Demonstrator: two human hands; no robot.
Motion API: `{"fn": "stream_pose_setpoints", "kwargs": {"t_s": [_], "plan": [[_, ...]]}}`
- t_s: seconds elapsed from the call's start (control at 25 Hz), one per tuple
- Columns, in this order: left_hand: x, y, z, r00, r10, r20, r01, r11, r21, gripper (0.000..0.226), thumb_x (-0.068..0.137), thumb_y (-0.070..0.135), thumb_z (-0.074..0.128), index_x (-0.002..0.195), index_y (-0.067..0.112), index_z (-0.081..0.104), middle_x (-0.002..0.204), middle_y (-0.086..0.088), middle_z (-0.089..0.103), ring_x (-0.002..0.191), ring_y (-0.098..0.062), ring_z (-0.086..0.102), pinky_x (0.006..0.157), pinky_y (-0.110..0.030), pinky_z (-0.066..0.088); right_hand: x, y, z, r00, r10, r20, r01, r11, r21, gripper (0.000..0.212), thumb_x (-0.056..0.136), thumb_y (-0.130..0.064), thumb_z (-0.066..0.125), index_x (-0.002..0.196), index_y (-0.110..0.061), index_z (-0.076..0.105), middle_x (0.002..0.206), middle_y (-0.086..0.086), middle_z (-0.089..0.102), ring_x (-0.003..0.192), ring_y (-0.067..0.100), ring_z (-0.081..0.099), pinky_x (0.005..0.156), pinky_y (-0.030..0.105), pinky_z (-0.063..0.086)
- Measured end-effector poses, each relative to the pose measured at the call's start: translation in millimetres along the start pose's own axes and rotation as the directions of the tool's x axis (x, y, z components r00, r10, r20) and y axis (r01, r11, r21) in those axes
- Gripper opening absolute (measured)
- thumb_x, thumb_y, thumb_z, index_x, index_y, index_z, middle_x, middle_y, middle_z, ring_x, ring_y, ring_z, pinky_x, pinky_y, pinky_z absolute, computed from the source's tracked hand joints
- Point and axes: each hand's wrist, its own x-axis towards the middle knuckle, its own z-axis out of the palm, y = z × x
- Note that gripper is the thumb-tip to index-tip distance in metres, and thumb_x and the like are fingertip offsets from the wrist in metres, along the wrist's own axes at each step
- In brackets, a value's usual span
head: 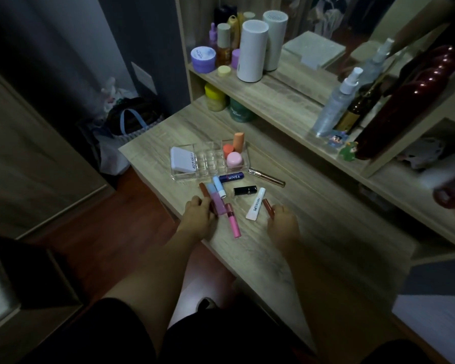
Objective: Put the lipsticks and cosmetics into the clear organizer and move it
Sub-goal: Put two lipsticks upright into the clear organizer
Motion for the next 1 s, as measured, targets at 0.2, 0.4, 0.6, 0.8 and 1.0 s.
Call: {"fn": "stream_pose_setpoints", "kwargs": {"t_s": [0.2,0.4,0.6,0.8,1.0], "plan": [[11,8,-5,0.976,-0.214,-0.045,0.201,0.959,-0.199,0.039,0.095,0.016,0.046,0.131,0.002,0.042,0.122,-0.027,0.045,0.101,-0.040,0.053,0.092,-0.043,0.045,-5,22,-2,0.986,0.119,0.116,-0.137,0.977,0.163,0.022,0.082,-0.017,0.065,0.101,-0.013,0.055,0.097,0.010,0.064,0.086,0.020,0.063,0.076,0.035,0.057],[24,12,-10,0.905,-0.421,-0.063,0.377,0.860,-0.344,0.040,0.084,0.014,0.063,0.113,-0.006,0.044,0.116,-0.029,0.058,0.107,-0.042,0.056,0.087,-0.045,0.046,0,25,-14,0.996,0.006,0.093,-0.032,0.957,0.287,0.037,0.084,-0.023,0.062,0.119,-0.011,0.055,0.109,0.012,0.060,0.095,0.024,0.062,0.086,0.046,0.055],[22,14,-14,0.871,-0.490,-0.029,0.417,0.770,-0.483,0.038,0.075,0.017,0.072,0.102,0.005,0.047,0.103,-0.017,0.061,0.098,-0.034,0.060,0.081,-0.040,0.050,27,-9,-30,0.998,-0.043,0.056,0.011,0.879,0.477,0.026,0.084,-0.015,0.063,0.109,-0.011,0.061,0.097,0.005,0.064,0.080,0.019,0.068,0.071,0.038,0.061],[29,7,-47,0.908,-0.418,-0.011,0.265,0.596,-0.758,0.005,0.080,0.017,0.067,0.081,0.014,0.064,0.077,-0.010,0.064,0.077,-0.026,0.063,0.076,-0.038,0.056,58,-58,-43,0.980,-0.165,0.116,0.040,0.723,0.690,0.047,0.082,-0.007,0.067,0.121,-0.029,0.053,0.085,-0.014,0.066,0.068,-0.005,0.067,0.053,0.011,0.052],[62,2,-98,0.941,-0.306,-0.148,0.092,0.648,-0.756,0.010,0.086,0.019,0.063,0.080,0.011,0.065,0.085,-0.014,0.065,0.082,-0.027,0.063,0.077,-0.038,0.051,94,-103,-51,0.956,-0.292,0.018,0.183,0.647,0.740,0.020,0.090,-0.017,0.061,0.110,-0.018,0.064,0.101,0.004,0.071,0.090,0.015,0.070,0.075,0.027,0.057]]}}
